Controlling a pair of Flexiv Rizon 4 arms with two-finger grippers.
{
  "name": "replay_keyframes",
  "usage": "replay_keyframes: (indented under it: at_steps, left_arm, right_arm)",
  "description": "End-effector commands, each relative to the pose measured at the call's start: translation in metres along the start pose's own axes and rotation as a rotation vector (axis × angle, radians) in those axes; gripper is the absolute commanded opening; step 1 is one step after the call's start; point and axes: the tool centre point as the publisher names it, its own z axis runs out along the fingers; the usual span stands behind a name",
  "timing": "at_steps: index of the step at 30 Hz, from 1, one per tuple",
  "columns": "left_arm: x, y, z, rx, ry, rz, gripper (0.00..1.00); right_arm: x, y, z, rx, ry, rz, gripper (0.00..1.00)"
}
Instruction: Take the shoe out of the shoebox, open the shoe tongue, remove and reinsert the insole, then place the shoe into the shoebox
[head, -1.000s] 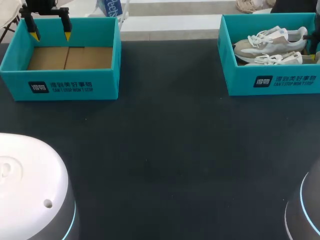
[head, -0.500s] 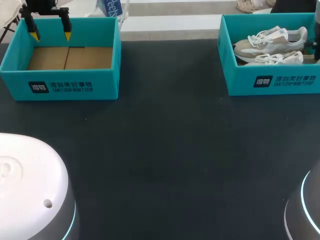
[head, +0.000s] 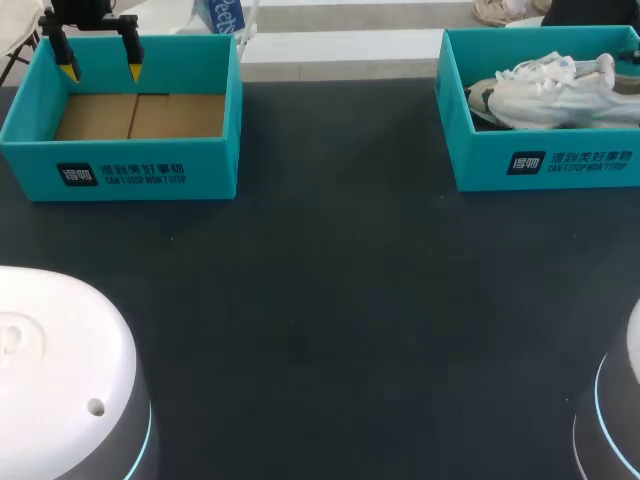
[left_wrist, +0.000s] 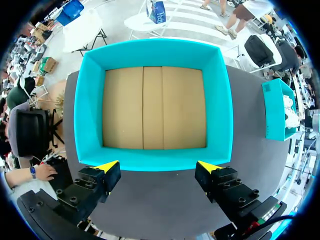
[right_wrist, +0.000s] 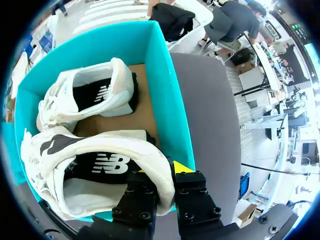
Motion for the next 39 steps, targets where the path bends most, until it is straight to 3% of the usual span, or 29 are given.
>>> replay_keyframes:
  at_steps: [1, 9, 15, 19, 35, 39]
  left_arm:
    - [0.0, 0.001, 0.0, 0.0, 0.0, 0.0, 1.0]
    - [0.0, 0.001, 0.0, 0.0, 0.0, 0.0, 1.0]
    - [0.0, 0.001, 0.0, 0.0, 0.0, 0.0, 1.0]
    - [0.0, 0.001, 0.0, 0.0, 0.0, 0.0, 1.0]
    - [0.0, 0.001, 0.0, 0.0, 0.0, 0.0, 1.0]
    - [0.0, 0.001, 0.0, 0.0, 0.0, 0.0, 1.0]
  right_arm:
    - [-0.009, -0.018, -0.086, -0.048, -0.032, -0.015, 0.0]
    - [-0.002, -0.03, -0.162, -0.067, -0.097, -0.049, 0.0]
    - [0.006, -0.043, -0.192, -0.043, -0.097, -0.033, 0.0]
    - [0.009, -0.046, -0.201, -0.051, -0.096, -0.016, 0.0]
    - [0.009, -0.046, -0.201, -0.051, -0.096, -0.016, 0.0]
    - [0.033, -0.076, -0.209, -0.076, -0.155, -0.008, 0.0]
